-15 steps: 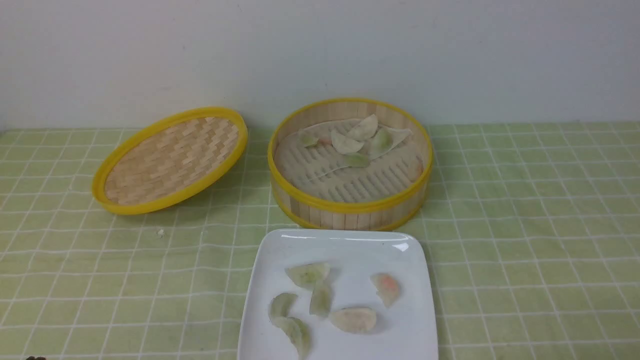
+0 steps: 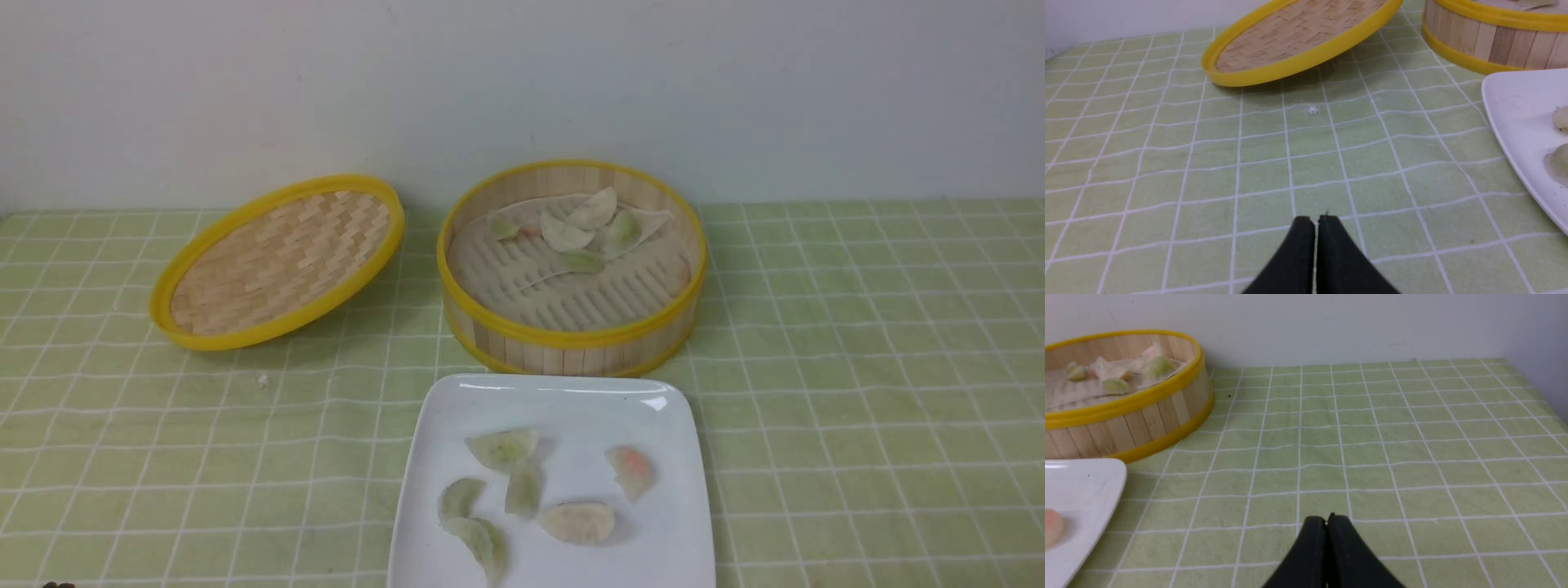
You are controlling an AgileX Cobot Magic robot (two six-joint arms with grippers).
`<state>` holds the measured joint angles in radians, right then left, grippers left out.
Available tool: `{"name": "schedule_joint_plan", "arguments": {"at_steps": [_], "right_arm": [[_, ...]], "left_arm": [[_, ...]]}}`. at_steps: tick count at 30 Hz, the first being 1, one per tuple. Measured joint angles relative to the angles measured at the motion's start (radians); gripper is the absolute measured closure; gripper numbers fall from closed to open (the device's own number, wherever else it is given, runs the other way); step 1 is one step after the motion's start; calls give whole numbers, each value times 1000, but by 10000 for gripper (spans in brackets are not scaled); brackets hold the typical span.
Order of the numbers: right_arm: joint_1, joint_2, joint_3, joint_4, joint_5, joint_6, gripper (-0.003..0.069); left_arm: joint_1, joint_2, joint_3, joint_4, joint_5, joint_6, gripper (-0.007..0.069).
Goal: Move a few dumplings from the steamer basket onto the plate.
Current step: Use the right arm to grab a dumpling from inside the steamer
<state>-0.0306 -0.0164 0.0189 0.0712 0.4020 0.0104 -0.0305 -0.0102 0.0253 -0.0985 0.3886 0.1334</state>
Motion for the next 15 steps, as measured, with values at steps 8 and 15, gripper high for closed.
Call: {"name": "schedule_joint_plan", "arguments": {"at_steps": [8, 15], "right_arm": [[0, 0, 0, -1, 0, 0, 673], [0, 0, 10, 139, -69, 52, 673]], "left_arm": [[0, 0, 0, 0, 0, 0, 631], [0, 0, 0, 0, 0, 0, 631]]}}
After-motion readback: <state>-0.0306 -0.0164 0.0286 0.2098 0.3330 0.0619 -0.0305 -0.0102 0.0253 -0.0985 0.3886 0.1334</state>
